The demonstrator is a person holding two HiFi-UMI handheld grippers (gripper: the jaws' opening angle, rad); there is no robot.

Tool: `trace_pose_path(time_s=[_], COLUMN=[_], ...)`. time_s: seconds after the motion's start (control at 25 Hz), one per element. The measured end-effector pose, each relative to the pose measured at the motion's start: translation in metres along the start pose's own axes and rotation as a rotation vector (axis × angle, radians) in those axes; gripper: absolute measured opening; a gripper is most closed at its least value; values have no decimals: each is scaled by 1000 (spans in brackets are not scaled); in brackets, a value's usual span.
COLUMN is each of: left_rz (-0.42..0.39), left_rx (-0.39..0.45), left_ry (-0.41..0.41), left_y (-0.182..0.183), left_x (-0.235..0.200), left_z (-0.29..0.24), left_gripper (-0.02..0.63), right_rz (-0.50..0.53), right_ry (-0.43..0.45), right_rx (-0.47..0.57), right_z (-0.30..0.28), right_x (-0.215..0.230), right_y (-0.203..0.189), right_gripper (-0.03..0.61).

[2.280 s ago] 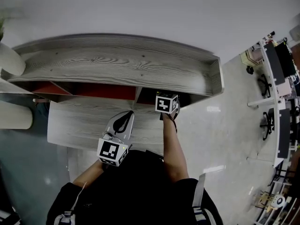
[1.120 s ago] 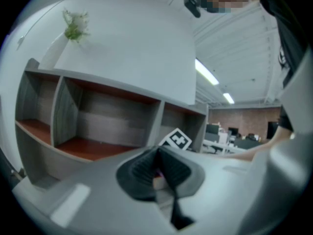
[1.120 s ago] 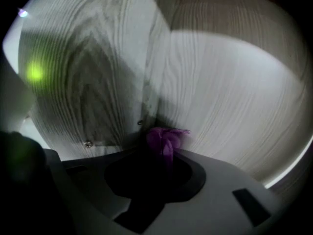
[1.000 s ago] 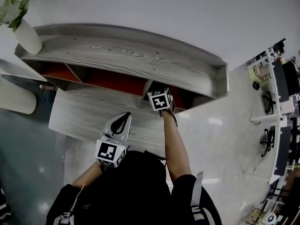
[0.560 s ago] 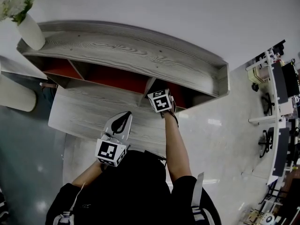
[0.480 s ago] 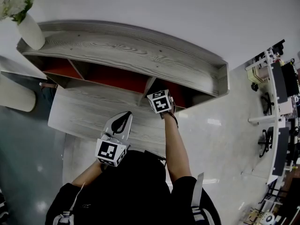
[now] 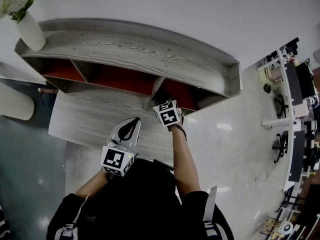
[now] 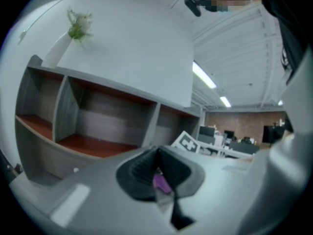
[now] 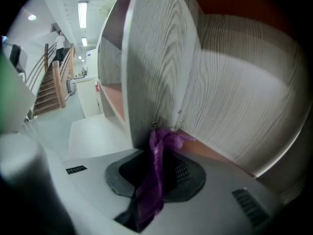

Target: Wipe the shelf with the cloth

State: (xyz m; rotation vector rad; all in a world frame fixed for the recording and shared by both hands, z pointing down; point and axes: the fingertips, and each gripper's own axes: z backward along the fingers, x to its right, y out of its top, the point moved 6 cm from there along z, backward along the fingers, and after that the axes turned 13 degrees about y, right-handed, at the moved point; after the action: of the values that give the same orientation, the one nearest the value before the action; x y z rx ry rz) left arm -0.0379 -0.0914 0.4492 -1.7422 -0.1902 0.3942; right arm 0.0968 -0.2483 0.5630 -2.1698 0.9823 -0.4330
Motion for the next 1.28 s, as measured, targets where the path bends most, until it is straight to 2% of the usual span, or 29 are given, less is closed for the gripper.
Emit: trace_pose_path(time_s=[0.28, 0.4, 0.56, 0.96, 1.28], left_rz=[-2, -6, -4, -15, -14], left_rx=[3, -5, -13, -6, 11], left_ry=[-34, -46, -47, -36, -25], left_y=[2, 1, -1, 5, 7], left_x=[4, 3, 0, -8, -7], left_z=[-1, -5, -6, -8, -7], left_gripper=[5, 5, 5, 5, 5], right_rz=[-90, -151, -174, -319, -307], right_ry=[41, 40, 31, -15, -145], right_rx=[31, 75, 89, 330, 514], right_z=[18, 27, 38, 88, 144], right_x=[-29, -41, -61, -99, -107], right_y=[-18, -31, -40, -21, -4], right_gripper=[77, 77, 77, 77, 77])
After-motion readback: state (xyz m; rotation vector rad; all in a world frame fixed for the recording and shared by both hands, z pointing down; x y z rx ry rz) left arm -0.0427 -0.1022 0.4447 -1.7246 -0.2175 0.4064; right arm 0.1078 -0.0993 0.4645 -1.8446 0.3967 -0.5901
